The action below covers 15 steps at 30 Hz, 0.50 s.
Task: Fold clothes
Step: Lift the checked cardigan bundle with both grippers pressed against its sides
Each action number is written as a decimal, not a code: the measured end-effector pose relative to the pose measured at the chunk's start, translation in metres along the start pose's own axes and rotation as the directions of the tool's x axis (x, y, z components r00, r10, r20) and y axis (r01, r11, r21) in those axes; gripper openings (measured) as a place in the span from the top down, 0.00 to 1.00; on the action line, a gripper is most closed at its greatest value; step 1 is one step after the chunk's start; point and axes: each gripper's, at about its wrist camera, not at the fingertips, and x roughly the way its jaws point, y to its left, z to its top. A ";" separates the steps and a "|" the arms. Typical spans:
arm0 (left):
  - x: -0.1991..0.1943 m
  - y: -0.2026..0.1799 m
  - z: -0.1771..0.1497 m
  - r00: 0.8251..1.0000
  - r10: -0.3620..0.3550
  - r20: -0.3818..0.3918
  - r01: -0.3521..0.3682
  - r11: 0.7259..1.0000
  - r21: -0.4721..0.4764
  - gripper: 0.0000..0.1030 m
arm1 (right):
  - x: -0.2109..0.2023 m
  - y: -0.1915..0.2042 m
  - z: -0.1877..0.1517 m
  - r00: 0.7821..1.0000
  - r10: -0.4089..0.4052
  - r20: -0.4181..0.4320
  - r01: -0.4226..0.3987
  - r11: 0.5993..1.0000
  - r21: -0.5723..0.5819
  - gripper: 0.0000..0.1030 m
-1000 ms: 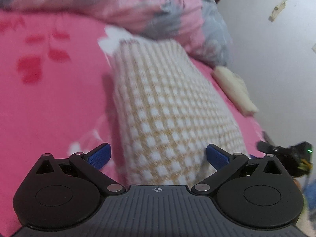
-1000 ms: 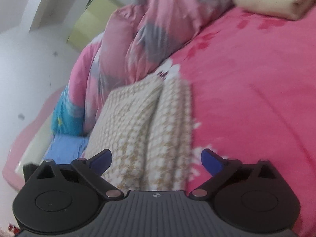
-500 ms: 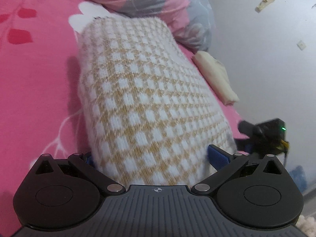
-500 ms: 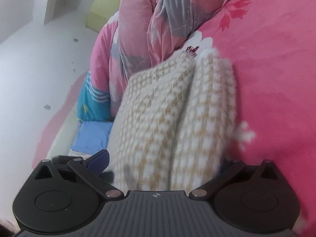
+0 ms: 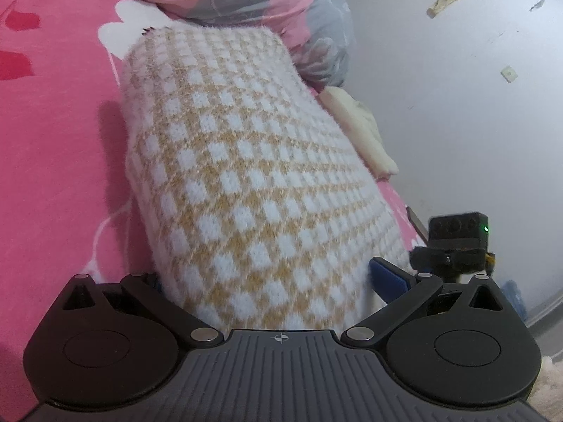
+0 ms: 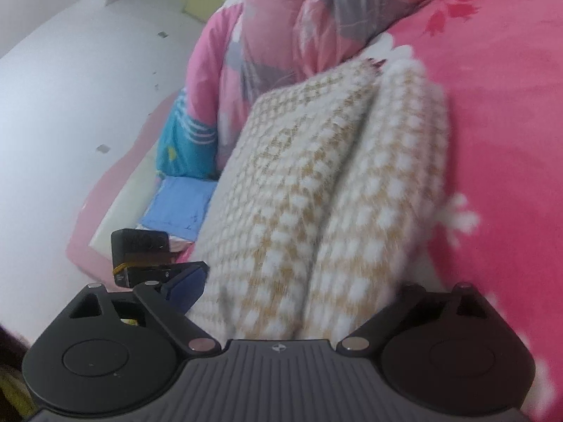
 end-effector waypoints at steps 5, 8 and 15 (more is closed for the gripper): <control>-0.002 0.007 0.010 1.000 -0.012 -0.012 0.011 0.998 -0.065 0.00 | 0.034 -0.009 0.030 0.997 0.061 -0.041 -0.061 0.998 -0.009 0.13; -0.005 0.006 0.013 1.000 -0.003 -0.008 0.002 0.992 -0.124 0.00 | 0.042 -0.009 0.039 0.997 0.055 -0.051 -0.054 0.998 0.015 0.17; -0.007 -0.007 0.015 0.999 0.036 -0.035 -0.041 0.986 -0.161 0.00 | 0.028 0.014 0.036 0.998 -0.036 -0.058 0.037 0.999 0.008 0.26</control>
